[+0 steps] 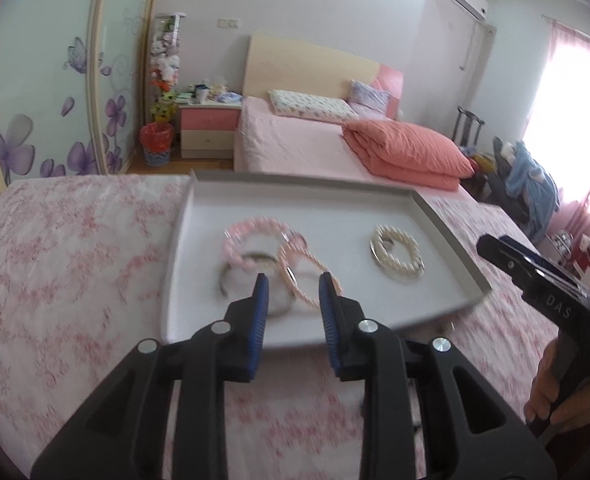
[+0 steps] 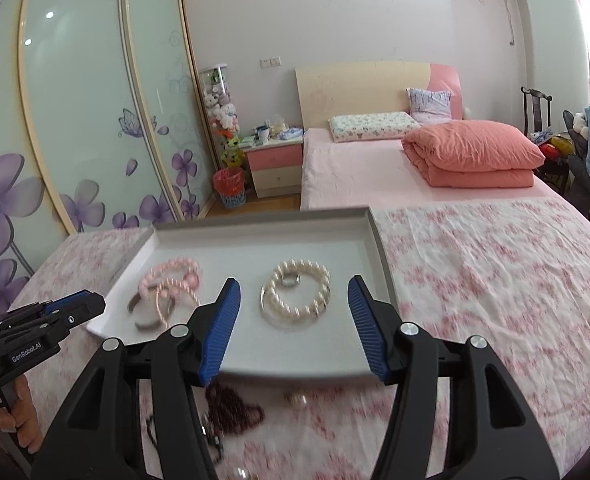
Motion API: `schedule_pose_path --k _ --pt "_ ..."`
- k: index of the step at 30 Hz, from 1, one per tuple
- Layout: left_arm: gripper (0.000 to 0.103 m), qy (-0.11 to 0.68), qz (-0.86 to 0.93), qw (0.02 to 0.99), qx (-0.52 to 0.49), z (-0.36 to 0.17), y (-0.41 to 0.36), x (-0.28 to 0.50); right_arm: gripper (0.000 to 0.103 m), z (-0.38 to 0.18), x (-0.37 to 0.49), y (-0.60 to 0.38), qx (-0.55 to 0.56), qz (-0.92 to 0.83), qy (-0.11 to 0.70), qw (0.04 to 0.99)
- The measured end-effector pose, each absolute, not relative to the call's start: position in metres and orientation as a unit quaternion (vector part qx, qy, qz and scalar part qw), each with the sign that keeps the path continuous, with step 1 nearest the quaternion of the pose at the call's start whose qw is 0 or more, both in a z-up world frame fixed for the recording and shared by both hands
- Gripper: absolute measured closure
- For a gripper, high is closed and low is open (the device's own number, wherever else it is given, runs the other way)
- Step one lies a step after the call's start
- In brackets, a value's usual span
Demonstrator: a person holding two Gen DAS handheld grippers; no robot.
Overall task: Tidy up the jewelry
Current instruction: 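Withdraw both tools toward the black beaded bracelet and the pearl earring, then grasp the black beaded bracelet with the left tool while the right approaches the pearl earring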
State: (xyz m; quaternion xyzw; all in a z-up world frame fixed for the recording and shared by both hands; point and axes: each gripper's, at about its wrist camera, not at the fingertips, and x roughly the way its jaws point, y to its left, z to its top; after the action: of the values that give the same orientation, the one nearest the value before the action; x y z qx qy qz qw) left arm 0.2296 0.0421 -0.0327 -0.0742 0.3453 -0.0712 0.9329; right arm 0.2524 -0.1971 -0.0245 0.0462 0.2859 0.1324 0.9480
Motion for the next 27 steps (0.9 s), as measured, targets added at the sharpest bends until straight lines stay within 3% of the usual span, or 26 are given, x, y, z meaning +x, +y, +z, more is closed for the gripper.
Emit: schedule_pose_path --k 12,22,27 --pt "0.073 0.403 -0.166 0.900 -0.031 -0.067 -0.003 0.195 0.046 -0.053 0.222 -0.215 0.043 0.116 0.337 0.933" --pt "0.073 0.436 -0.145 0.888 0.021 -0.088 -0.027 0.201 0.046 -0.059 0.215 -0.216 0.043 0.117 0.347 0.930" --pt "0.091 0.435 -0.119 0.891 0.040 -0.089 -0.031 0.205 0.046 -0.063 0.217 -0.217 0.046 0.115 0.354 0.927"
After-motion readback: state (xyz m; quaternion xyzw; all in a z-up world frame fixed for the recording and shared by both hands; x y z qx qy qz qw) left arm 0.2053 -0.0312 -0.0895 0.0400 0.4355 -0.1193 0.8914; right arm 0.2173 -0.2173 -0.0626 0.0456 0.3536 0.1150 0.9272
